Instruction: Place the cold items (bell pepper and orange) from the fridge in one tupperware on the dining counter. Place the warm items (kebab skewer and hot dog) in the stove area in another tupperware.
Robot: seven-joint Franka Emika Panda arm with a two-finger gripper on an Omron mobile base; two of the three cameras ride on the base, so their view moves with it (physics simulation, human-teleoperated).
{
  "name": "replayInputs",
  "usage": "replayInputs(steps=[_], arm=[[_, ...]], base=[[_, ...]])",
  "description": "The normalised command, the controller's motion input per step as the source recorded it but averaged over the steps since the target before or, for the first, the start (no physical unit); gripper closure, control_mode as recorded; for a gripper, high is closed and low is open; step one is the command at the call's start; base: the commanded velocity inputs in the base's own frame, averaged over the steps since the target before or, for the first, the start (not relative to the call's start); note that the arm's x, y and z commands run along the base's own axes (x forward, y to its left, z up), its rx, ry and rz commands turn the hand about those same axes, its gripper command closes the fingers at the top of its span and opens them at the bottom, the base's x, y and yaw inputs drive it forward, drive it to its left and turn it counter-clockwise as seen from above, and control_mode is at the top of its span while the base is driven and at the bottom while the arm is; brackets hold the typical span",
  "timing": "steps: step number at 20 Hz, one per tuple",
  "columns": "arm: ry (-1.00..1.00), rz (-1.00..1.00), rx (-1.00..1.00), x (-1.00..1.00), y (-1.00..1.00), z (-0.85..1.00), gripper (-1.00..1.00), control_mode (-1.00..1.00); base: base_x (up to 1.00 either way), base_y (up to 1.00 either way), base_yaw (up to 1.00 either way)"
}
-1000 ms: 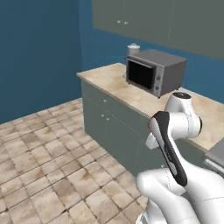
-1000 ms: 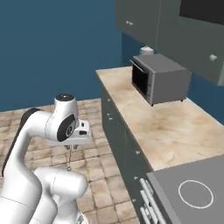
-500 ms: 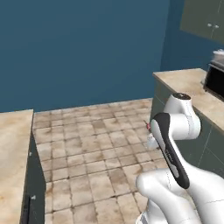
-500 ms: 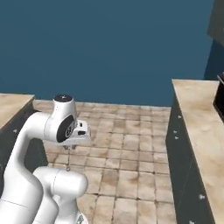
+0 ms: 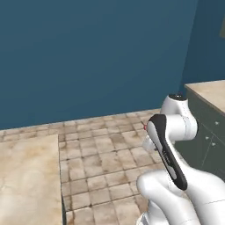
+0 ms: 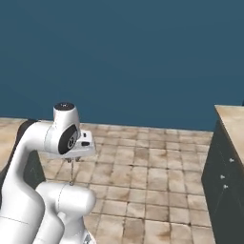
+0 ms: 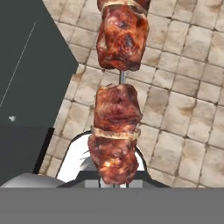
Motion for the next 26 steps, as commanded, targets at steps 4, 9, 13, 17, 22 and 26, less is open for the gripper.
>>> replayInputs(steps=[4,9,13,17,22,26], arm=[[0.00,0.00,0.00,0.00,0.00,0.00,1.00,1.00],[0.00,0.00,0.00,0.00,0.00,0.00,1.00,1.00],[0.00,0.00,0.00,0.00,0.00,0.00,1.00,1.00],[0.00,0.00,0.00,0.00,0.00,0.00,1.00,1.00],[0.00,0.00,0.00,0.00,0.00,0.00,1.00,1.00],[0.00,0.00,0.00,0.00,0.00,0.00,1.00,1.00]], base=[[1.00,0.03,0.02],[1.00,0.00,0.09],[1.00,-0.03,0.21],[1.00,-0.19,0.43],[1.00,0.00,0.60],[0.70,-0.03,0.66]])
